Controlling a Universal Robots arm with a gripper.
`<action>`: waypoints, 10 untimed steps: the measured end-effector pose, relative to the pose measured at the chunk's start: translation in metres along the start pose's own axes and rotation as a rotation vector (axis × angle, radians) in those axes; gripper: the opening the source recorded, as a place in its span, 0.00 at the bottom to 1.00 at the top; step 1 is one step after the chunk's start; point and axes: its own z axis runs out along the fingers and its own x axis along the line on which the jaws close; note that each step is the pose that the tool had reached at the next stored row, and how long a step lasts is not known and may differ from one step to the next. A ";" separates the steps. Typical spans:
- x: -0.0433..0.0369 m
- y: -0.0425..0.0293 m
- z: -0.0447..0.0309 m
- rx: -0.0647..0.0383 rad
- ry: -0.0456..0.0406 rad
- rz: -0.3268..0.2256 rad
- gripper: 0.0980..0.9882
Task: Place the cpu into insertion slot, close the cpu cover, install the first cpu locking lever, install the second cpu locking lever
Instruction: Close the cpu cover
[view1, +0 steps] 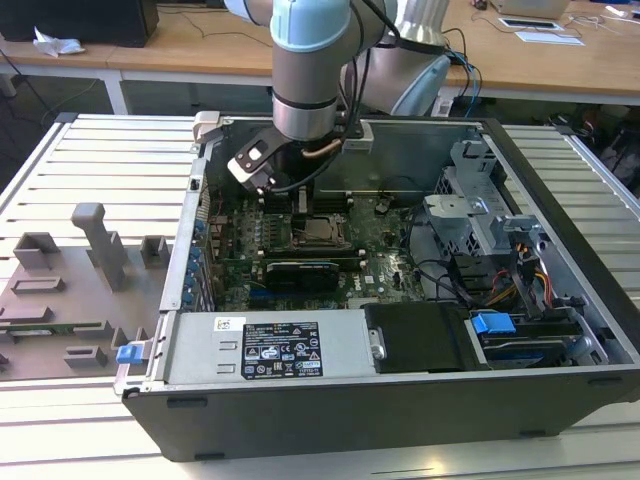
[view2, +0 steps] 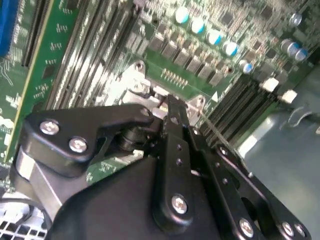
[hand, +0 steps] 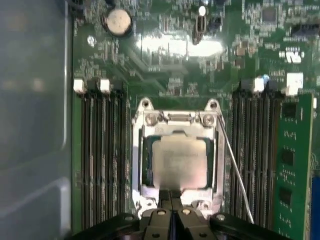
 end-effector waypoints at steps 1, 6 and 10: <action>-0.0002 0.0037 -0.0003 0.001 0.0067 0.000 0.01; -0.0011 0.0303 -0.0007 0.004 0.0308 -0.001 0.01; -0.0033 0.0407 -0.0021 0.009 0.0317 0.000 0.01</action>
